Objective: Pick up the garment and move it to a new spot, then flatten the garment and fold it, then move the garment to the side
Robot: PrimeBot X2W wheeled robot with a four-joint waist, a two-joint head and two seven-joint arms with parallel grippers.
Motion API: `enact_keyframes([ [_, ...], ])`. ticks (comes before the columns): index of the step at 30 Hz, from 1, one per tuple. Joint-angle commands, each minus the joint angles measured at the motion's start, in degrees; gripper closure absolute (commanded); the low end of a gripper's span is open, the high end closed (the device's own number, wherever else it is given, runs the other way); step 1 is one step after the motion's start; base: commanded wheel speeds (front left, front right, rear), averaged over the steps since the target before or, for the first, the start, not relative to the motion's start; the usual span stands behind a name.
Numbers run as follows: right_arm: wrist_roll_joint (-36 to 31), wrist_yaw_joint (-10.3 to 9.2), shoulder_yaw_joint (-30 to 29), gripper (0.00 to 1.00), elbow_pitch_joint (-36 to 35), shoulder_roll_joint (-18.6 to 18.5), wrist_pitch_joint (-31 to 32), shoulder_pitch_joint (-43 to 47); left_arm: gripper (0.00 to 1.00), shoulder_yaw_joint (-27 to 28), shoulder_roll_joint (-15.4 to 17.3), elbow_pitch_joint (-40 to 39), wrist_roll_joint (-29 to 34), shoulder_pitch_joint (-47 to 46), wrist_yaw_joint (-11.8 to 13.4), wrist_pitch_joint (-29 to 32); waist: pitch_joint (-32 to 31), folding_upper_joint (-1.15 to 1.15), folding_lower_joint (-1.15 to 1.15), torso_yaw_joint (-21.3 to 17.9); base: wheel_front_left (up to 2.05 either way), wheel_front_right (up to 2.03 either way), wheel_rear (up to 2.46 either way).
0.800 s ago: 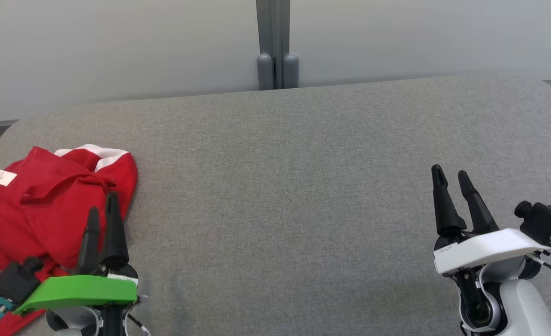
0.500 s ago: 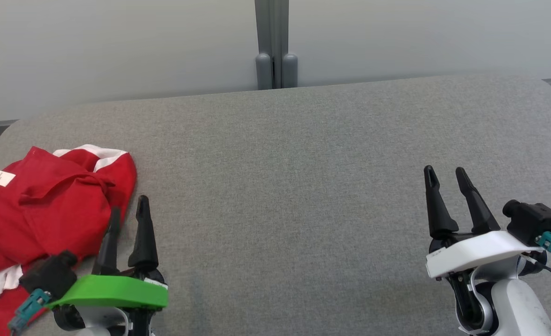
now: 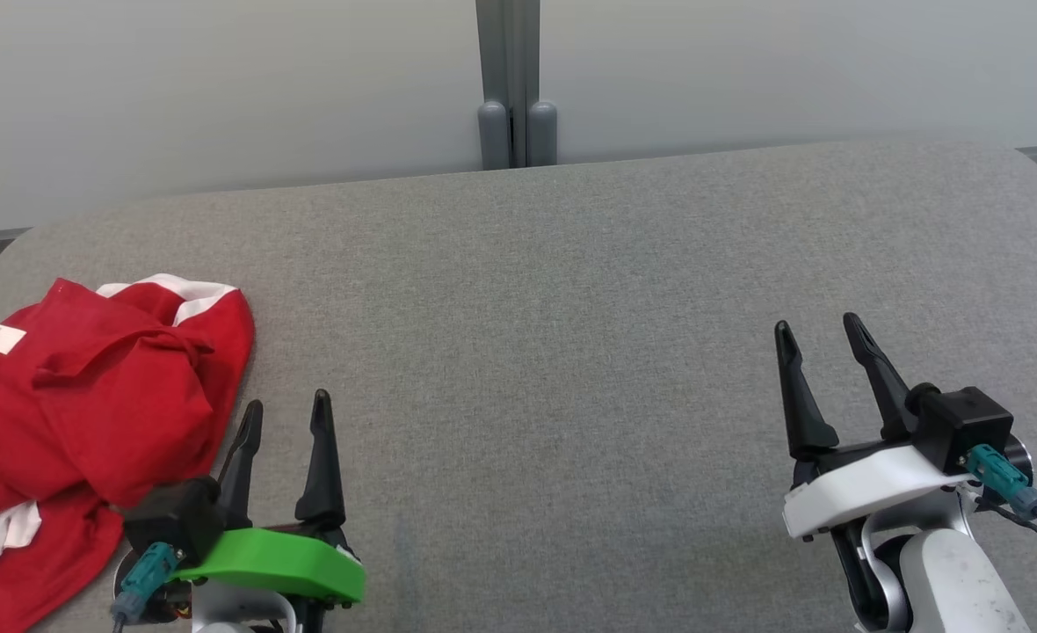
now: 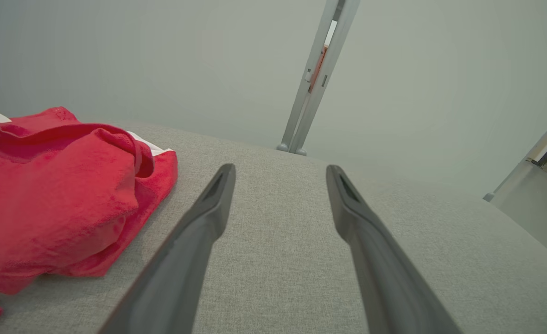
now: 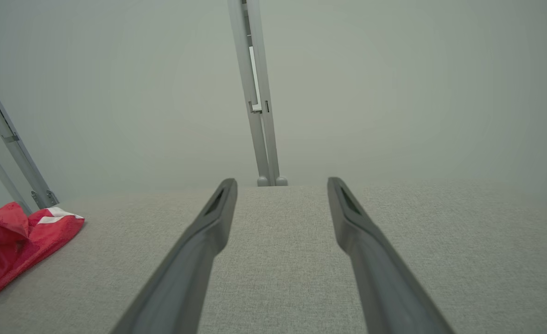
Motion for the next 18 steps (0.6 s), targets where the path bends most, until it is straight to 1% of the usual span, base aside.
enact_keyframes([
  [1, -2.2, 0.13, 0.3, 0.00, -0.4, -0.3, -0.7, -0.6, 0.00, -0.9, 0.8, -0.4, 2.0, -0.2, 0.7, -0.6, 0.0, 0.00, 0.00, 0.0, 0.00, 0.00, 0.00],
  [6, -6.0, 0.14, 0.4, 0.00, -0.5, -0.3, -1.4, -0.8, 0.00, -3.0, 1.7, -0.1, 4.9, -0.3, 3.0, -1.4, 0.1, 0.00, 0.00, -0.1, 0.00, 0.00, 0.00],
  [12, -9.6, 0.14, 0.9, 0.00, -1.0, -0.3, -2.2, -0.8, 0.00, -5.2, 2.7, 0.4, 8.0, -0.9, 5.0, -2.2, 0.2, 0.00, 0.00, -0.1, 0.00, 0.00, 0.00],
  [16, -10.8, 0.14, 1.2, 0.00, -1.4, -0.3, -2.7, -0.9, 0.00, -5.2, 2.1, 0.2, 7.4, -0.9, 5.0, -2.7, 0.4, 0.00, 0.00, -0.1, 0.00, 0.00, 0.00],
  [18, -10.8, 0.10, 1.3, 0.00, -1.7, -0.3, -3.0, -0.9, 0.00, -5.1, 2.0, 0.0, 8.3, -1.0, 4.7, -3.0, 0.4, 0.00, 0.00, 0.0, 0.00, 0.00, 0.00],
])
